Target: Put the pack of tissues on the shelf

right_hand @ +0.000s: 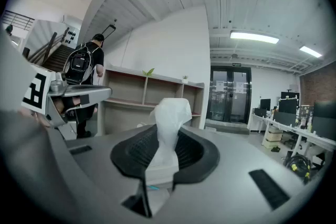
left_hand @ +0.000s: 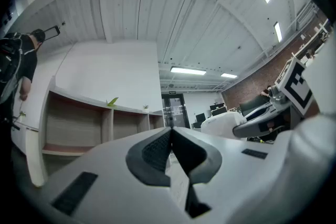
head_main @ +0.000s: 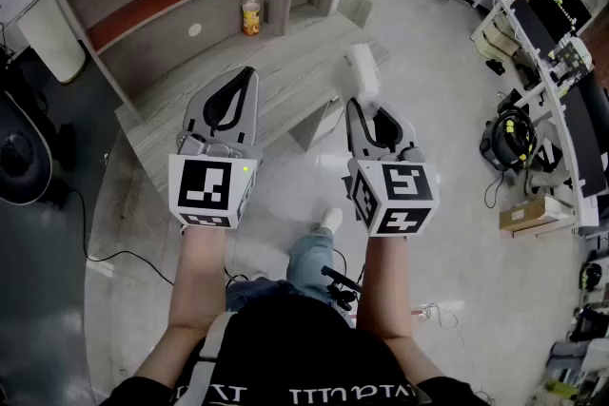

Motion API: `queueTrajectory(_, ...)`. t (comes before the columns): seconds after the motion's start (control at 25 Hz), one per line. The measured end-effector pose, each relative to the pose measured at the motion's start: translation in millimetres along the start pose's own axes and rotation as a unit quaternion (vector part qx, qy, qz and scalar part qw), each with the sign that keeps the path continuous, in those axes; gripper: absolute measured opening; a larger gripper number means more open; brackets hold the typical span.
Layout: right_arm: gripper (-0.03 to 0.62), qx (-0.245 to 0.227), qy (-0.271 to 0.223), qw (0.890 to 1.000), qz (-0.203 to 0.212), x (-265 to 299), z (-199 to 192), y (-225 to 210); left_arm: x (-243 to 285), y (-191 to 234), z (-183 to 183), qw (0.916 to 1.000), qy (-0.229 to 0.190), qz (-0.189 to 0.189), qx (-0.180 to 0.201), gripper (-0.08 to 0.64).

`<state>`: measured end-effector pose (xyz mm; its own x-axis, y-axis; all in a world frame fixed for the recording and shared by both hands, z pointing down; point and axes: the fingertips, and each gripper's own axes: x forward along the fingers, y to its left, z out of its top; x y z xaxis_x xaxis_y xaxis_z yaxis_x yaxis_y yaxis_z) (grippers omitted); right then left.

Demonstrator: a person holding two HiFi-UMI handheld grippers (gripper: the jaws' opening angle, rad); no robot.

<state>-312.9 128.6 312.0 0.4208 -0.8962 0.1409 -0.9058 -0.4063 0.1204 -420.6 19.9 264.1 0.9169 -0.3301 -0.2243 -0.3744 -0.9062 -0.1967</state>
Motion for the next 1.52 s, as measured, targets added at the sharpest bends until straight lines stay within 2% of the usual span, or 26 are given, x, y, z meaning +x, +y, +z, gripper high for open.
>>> queueTrajectory(0.32, 0.095, 0.011, -0.012, 1.000, -0.009, 16.7, 4.7, -38.7, 34.3, -7.3, -4.7, 0.9999, 0.005, -0.002, 0.014, 0.011)
queueTrajectory(0.48, 0.095, 0.036, -0.022, 0.999, -0.009, 38.4, 6.6, -61.5, 59.5, -3.8, -13.2, 0.9998, 0.011, 0.006, 0.018, 0.012)
queueTrajectory(0.84, 0.095, 0.041, -0.024, 0.999, 0.011, 96.1, 5.1, -112.9, 127.4, 2.8, -34.3, 0.9993, 0.021, 0.031, 0.007, 0.012)
queueTrajectory(1.32, 0.095, 0.048, -0.036, 0.997, 0.057, 182.5, 8.0, -212.3, 235.2, -20.8, -57.8, 0.9964, 0.041, 0.070, 0.026, 0.011)
queueTrajectory(1.52, 0.095, 0.038, -0.036, 0.995, 0.081, 215.5, 11.1, -247.7, 280.1, -26.9, -66.5, 0.9945, 0.044, 0.093, 0.021, 0.012)
